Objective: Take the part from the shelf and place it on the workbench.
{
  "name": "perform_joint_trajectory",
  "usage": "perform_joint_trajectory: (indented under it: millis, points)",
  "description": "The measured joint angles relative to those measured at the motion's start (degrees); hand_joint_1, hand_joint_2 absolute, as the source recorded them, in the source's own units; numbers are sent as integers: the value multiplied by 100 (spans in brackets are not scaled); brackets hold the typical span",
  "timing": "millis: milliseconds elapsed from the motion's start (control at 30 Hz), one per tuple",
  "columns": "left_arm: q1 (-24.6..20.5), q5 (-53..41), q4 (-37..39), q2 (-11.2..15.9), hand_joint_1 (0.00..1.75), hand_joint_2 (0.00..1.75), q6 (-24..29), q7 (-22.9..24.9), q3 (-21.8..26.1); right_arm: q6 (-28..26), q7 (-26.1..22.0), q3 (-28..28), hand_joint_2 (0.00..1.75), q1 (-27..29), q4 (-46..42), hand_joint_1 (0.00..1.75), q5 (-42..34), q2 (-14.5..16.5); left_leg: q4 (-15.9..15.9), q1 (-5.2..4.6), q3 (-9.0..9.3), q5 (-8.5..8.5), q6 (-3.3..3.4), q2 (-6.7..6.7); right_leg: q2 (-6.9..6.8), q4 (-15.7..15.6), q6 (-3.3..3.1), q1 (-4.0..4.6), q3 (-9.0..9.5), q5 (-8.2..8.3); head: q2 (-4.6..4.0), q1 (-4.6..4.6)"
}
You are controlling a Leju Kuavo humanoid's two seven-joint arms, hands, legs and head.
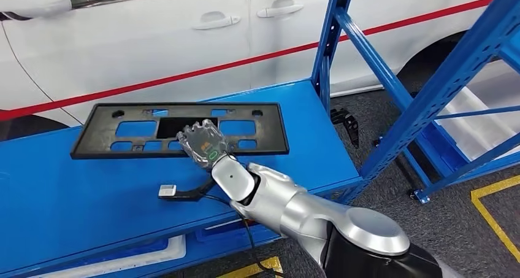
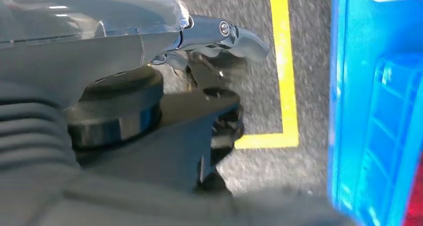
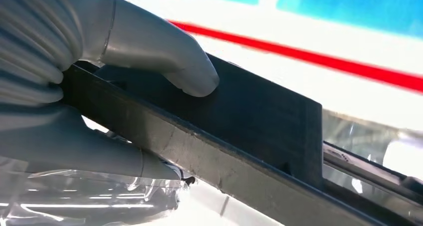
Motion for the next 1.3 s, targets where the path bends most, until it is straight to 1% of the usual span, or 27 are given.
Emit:
perform_joint_trajectory:
  millis: [67, 100, 167, 200, 233, 267, 333, 367, 400, 500, 567, 600, 667, 700, 733, 767, 800, 833, 867, 900, 933, 1033, 1100, 1200, 1233, 1267, 1300]
  points:
    - [-1, -55, 0, -4, 0, 175, 33, -8, -1, -113, -31, -120, 175, -325, -2, 175, 37, -5, -45, 17, 17, 20, 68, 1, -7, 193, 52, -5, -95, -126, 0, 4]
    - [-6, -79, 0, -7, 0, 175, 58, -14, -2, -196, -45, -189, 175, -475, -2, 175, 49, -9, -64, 25, 33, 23, 102, 2, -9, 451, 70, -5, -223, -261, 0, 8]
    - [-18, -135, 0, -10, 0, 175, 136, -22, -5, -388, -67, -313, 175, -705, 1, 175, 68, -25, -62, 5, 47, 9, 148, 1, -11, 1199, 83, -7, -625, -549, 0, 11]
    - [-24, -157, 0, -10, 0, 175, 172, -20, -8, -479, -80, -370, 175, -787, 3, 175, 71, -36, -54, -2, 54, -2, 161, 0, -11, 1502, 84, -8, -810, -610, 0, 11]
    - [-29, -178, 0, -9, 0, 175, 197, -14, -9, -558, -91, -429, 175, -861, 5, 175, 70, -47, -42, -9, 62, -15, 171, -4, -12, 1632, 79, -8, -919, -570, 0, 11]
    - [-36, -190, 0, -9, 0, 175, 206, -7, -11, -629, -105, -497, 175, -942, 7, 175, 62, -56, -24, -14, 69, -32, 175, -12, -12, 1545, 65, -6, -923, -422, 0, 12]
    - [-50, -202, 0, -10, 0, 175, 178, 17, -11, -781, -143, -678, 175, -1145, 7, 175, 33, -66, 23, -21, 78, -77, 164, -29, -14, 859, 6, 11, -677, 32, 0, 13]
    - [-56, -202, 0, -13, 0, 175, 155, 37, -11, -866, -173, -789, 175, -1264, 5, 175, 12, -67, 50, -33, 73, -101, 149, -35, -15, 501, -24, 27, -531, 192, 0, 11]
    - [-59, -202, 0, -16, 0, 175, 133, 60, -11, -949, -201, -908, 175, -1380, 1, 175, -4, -68, 67, -42, 65, -118, 130, -37, -18, 255, -46, 40, -429, 275, 0, 9]
    - [-69, -197, 0, -17, 0, 175, 111, 108, -9, -1096, -352, -1349, 175, -1594, -115, 175, 96, -88, 61, -49, 60, -138, 56, -34, -16, 79, -89, 53, -353, 277, 0, 7]
    - [-70, -192, 0, -14, 0, 175, 115, 116, -9, -1118, -695, -1920, 175, -1623, -331, 175, 200, -111, 178, -40, 19, -249, 2, -29, -18, 13, -132, 29, -316, 297, 0, 5]
    - [-69, -188, 0, -10, 0, 175, 119, 117, -8, -1127, -960, -2311, 175, -1636, -462, 175, 149, -117, 394, -33, -74, -384, -23, -28, -25, -13, -151, 13, -295, 304, 0, 4]
    - [-64, -168, 0, 1, 0, 175, 128, 116, 2, -1122, -1571, -3122, 175, -1662, -723, 175, -310, -119, 1105, -10, -398, -721, -70, -27, -44, -20, -169, 7, -268, 294, 0, 1]
    - [-58, -150, 0, 11, 0, 175, 135, 113, 12, -1076, -1926, -3543, 175, -1665, -874, 175, -775, -120, 1457, 7, -571, -838, -97, -27, -56, -18, -170, 5, -257, 285, 0, 1]
    - [-48, -129, 0, 24, 0, 175, 144, 110, 24, -979, -2265, -3920, 175, -1650, -1037, 175, -1340, -125, 1645, 25, -676, -853, -125, -25, -65, -16, -165, 0, -245, 276, 0, 1]
    - [-34, -112, 0, 39, 0, 175, 155, 108, 37, -819, -2595, -4277, 175, -1616, -1235, 175, -1983, -134, 1621, 48, -681, -756, -154, -23, -70, -13, -153, -10, -232, 265, 0, 1]
    - [-21, -99, 0, 54, 0, 175, 172, 108, 50, -605, -2889, -4619, 175, -1562, -1475, 175, -2646, -148, 1370, 76, -575, -564, -183, -20, -69, -6, -135, -26, -219, 252, 0, 2]
    - [-9, -91, 0, 68, 0, 175, 192, 110, 62, -378, -3104, -4916, 175, -1491, -1741, 175, -3235, -166, 967, 108, -396, -337, -213, -17, -66, 7, -108, -42, -207, 235, 0, 2]
    - [-2, -90, 0, 76, 0, 175, 216, 116, 73, -155, -3255, -5166, 175, -1403, -2019, 175, -3746, -189, 574, 115, -209, -179, -239, -21, -55, 24, -75, -50, -207, 219, 0, -1]
    - [0, -90, 0, 83, 0, 175, 243, 128, 85, 52, -3356, -5364, 175, -1296, -2305, 175, -4208, -218, 280, 116, -71, -87, -227, -25, -44, 38, -38, -52, -215, 211, 0, 1]
    - [0, -93, 0, 89, 0, 175, 270, 148, 100, 270, -3426, -5509, 175, -1151, -2619, 175, -4673, -264, 119, 106, 4, -67, -198, -32, -34, 43, -1, -49, -221, 210, 0, 2]
    - [-4, -103, 0, 98, 0, 175, 351, 221, 146, 1037, -3601, -5719, 175, -470, -3662, 175, -6123, -468, 51, 80, 38, -70, -36, -38, -27, 27, 102, -56, -215, 209, 0, 6]
    - [-4, -102, 0, 98, 0, 175, 400, 279, 171, 1583, -3737, -5743, 175, 100, -4368, 175, -6938, -628, 4, 82, 59, -40, 69, -35, -29, 261, 149, -71, -311, 32, 0, 8]
    - [-1, -76, 0, 99, 0, 175, 458, 420, 232, 2321, -3940, -5736, 175, 1081, -5363, 175, -7814, -878, -10, 59, 70, -26, 154, -40, -26, 1292, 161, -65, -802, -463, 0, 14]
    - [1, -58, 0, 99, 0, 175, 466, 467, 260, 2483, -3985, -5725, 175, 1408, -5630, 175, -7984, -943, -4, 45, 71, -26, 161, -43, -26, 1526, 156, -63, -927, -522, 0, 13]
    - [1, -42, 0, 100, 0, 175, 467, 504, 287, 2588, -4015, -5707, 175, 1703, -5853, 175, -8093, -989, 1, 30, 72, -28, 167, -45, -26, 1557, 144, -62, -957, -475, 0, 13]
    - [-1, -25, 0, 101, 0, 175, 467, 533, 313, 2674, -4040, -5685, 175, 1965, -6062, 175, -8179, -1028, 6, 16, 72, -31, 169, -47, -26, 1375, 122, -59, -879, -338, 0, 13]
